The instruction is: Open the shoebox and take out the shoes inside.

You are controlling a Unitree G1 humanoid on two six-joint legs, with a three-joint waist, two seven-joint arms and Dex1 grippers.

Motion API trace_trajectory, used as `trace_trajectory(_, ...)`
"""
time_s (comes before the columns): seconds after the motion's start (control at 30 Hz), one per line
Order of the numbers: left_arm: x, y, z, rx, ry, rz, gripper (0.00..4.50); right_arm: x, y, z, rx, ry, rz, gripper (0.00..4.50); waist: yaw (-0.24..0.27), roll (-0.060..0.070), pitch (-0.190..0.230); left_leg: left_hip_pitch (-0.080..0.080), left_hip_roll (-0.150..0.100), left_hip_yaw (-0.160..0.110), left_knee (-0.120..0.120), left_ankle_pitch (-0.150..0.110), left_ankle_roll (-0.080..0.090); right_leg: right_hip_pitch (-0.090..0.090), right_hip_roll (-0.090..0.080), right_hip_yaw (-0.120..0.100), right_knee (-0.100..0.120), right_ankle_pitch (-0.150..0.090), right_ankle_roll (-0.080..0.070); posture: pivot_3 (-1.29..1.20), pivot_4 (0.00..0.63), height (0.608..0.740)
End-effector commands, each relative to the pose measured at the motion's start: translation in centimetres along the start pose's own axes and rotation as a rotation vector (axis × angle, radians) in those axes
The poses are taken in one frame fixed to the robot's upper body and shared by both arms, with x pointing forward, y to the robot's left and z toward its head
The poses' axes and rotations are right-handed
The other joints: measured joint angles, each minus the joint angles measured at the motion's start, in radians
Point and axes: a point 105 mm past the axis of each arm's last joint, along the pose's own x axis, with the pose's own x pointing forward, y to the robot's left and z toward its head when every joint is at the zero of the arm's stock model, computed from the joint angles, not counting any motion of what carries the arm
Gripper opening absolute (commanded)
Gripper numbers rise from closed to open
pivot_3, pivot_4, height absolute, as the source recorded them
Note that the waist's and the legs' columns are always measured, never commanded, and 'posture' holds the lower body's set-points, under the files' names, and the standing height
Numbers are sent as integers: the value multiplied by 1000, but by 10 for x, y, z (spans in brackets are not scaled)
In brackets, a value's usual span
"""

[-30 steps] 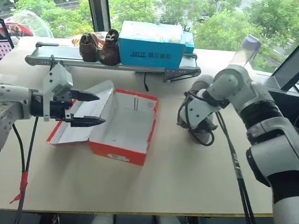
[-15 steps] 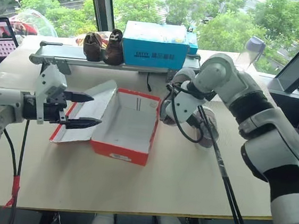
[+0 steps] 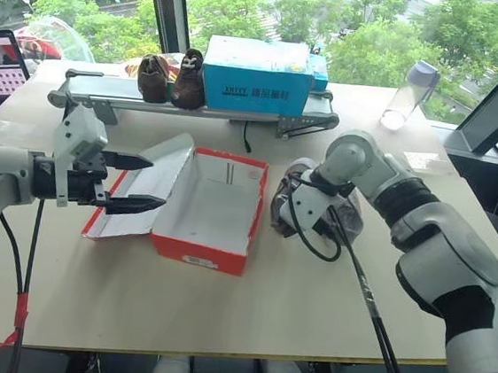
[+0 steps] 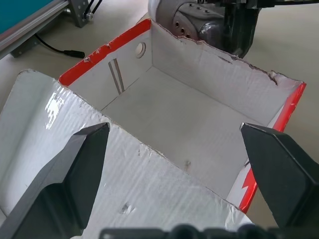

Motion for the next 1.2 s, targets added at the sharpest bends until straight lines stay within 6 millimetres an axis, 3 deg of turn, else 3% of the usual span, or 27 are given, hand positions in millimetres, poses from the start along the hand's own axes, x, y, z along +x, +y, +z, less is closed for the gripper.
trace_trajectory(0.03,-8,-1,17,54,-27,-3,4500,-20,-11,3,-11,18,-30,2510,1,0,0,0,0,0,0,0,0,0,0,0,0,0,0,0,150,740)
trace_trajectory(0.2,-8,-8,21,43,-45,-62,4500,-55,-19,1,125,54,-99,4327,2,0,0,0,0,0,0,0,0,1,0,0,0,0,0,0,150,740)
trace_trajectory(0.23,-8,-10,21,42,-48,-70,4500,-64,-22,5,156,40,-124,4470,2,0,0,1,0,0,0,0,0,1,0,0,0,0,0,0,150,740)
trace_trajectory(0.33,-8,-11,23,42,-54,-81,4500,-100,-25,21,253,-7,-212,4470,7,0,0,0,0,0,0,0,0,1,-1,-1,-1,-1,0,0,150,740)
trace_trajectory(0.47,-6,-10,23,43,-64,-85,4500,-132,-24,31,373,-85,-336,4470,8,0,0,1,0,0,0,0,0,1,-1,-1,-1,-3,4,0,150,740)
trace_trajectory(0.57,-5,-11,25,33,-89,-93,4500,-150,-16,28,537,-213,-477,4470,9,0,0,1,0,0,0,0,0,2,-1,0,-1,-3,4,0,150,740)
trace_trajectory(0.7,-8,-13,25,-8,-147,-92,4500,-168,1,13,756,-380,-801,4470,19,-1,0,2,0,0,1,0,0,4,-1,-1,-2,-3,4,0,150,740)
trace_trajectory(0.8,-10,-13,27,-30,-186,-80,4500,-173,14,-4,950,-396,-998,4470,25,0,0,1,-1,0,2,0,0,4,-2,-1,-1,-3,3,0,150,740)
trace_trajectory(0.97,-9,-13,29,-96,-308,-34,4500,-177,61,-37,1255,-408,-1349,4470,30,-1,0,1,-1,0,1,0,0,4,-2,-1,-2,-4,4,0,150,740)
trace_trajectory(1.1,-11,-5,22,-189,-428,116,4500,-149,99,-51,1397,-338,-1547,4470,31,-2,-1,2,-2,0,3,-1,1,6,-3,0,-2,-4,4,0,150,740)
trace_trajectory(1.17,-10,-3,1,-210,-389,229,4500,-135,121,-58,1491,-315,-1714,4470,26,-2,-1,3,-2,0,3,-1,1,7,-3,0,-1,-4,5,0,150,740)
trace_trajectory(1.2,-11,-5,-14,-233,-376,304,4500,-118,136,-57,1511,-246,-1780,4470,25,-2,-2,3,-2,0,2,-1,1,7,-3,1,-2,-4,5,0,150,740)
